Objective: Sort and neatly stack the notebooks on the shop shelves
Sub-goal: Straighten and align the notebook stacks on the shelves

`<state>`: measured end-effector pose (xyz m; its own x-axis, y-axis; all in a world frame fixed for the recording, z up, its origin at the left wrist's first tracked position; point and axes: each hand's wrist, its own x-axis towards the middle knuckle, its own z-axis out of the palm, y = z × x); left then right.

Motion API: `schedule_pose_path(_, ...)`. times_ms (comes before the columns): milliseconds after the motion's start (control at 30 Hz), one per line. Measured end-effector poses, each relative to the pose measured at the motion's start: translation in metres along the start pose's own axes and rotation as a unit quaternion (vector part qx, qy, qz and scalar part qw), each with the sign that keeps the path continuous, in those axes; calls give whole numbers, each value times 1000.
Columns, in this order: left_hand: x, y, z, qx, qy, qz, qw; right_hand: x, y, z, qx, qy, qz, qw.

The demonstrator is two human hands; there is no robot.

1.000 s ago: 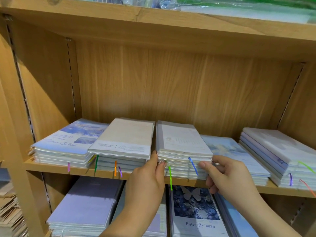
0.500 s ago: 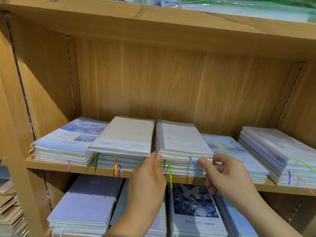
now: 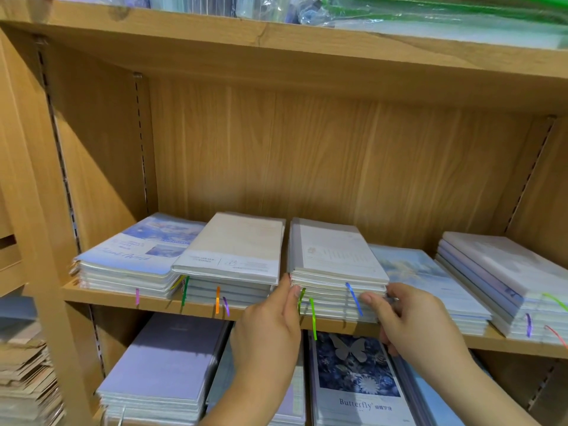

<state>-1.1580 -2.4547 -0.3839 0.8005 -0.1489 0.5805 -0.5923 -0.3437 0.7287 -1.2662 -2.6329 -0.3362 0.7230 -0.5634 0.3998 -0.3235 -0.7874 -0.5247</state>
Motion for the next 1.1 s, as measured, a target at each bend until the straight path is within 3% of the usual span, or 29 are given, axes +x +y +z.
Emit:
schedule_pose_path(100,3,3,-2,28,-17,-23,999,-1,-1,1,-22,6,-16,1000)
schedule_pose_path(200,-1,6,-13,46,-86,-23,995,-1,1,-7,-8,-16,-1,1000)
schedule_pose_path(267,-7,10,-30,64,-105,35,992,2,2,-17,-7,-26,1,1000)
schedule_pose_path(367,6,20,-57,73,-53,181,979,11,1,-30,-56,-10,-17,998)
schedule_pose_path(433,37,29,-68,112,-60,228,965,19,-4,-37,-102,-21,-26,994)
schedule_pose_path(567,88,39,-74,296,-204,203,911,29,-14,-42,-137,-80,-29,987)
schedule_pose_path(700,104,40,-64,318,-282,199,883,42,-15,-43,-150,-125,-26,980)
schedule_pose_path(867,102,38,-55,343,-282,201,873,49,-13,-45,-98,-194,-33,976)
schedule_pose_path(1100,93,32,-50,337,-236,208,887,53,-11,-41,-111,-195,-45,973)
